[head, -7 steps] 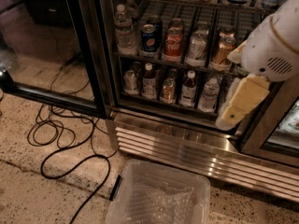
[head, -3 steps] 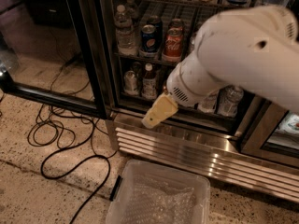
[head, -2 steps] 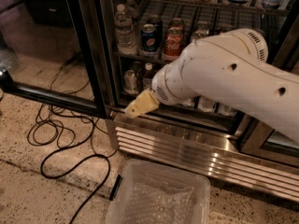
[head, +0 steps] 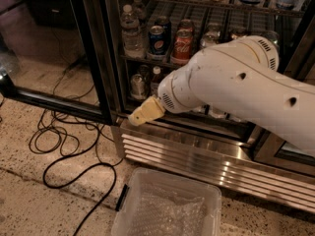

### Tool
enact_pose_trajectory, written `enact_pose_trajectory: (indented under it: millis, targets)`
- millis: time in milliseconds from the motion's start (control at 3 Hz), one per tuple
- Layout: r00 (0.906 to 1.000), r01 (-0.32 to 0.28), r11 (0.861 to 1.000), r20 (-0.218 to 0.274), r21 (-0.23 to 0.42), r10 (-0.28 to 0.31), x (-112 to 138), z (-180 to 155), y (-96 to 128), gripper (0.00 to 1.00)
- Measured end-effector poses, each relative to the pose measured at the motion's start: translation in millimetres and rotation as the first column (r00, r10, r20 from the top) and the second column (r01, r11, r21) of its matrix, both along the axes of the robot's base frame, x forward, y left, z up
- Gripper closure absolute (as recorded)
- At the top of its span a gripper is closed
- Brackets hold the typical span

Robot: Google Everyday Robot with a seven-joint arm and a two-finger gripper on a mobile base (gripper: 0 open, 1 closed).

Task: Pick coke can from top shelf of fridge

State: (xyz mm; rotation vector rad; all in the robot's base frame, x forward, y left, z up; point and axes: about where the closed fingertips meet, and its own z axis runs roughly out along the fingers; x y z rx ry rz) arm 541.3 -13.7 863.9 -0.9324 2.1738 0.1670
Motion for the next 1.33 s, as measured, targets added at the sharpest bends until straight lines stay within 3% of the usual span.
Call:
enact_pose_trajectory:
  millis: [333, 667, 1000, 1333]
  targets:
    - [0.9979, 0.024, 0.998, 0.058, 0.059, -0.027, 19, -7, 18, 0.00]
    - [0.9760, 0.023, 0.992, 0.212, 0.127, -0.049, 59, 24, 37, 0.00]
    - [0.9611, 0.039, 0.987, 0.265, 0.153, -0.079, 72, 37, 29, 0.00]
    - [0.9611, 0.039, 0.987, 0.265, 0.153, -0.079, 71, 37, 29, 0.00]
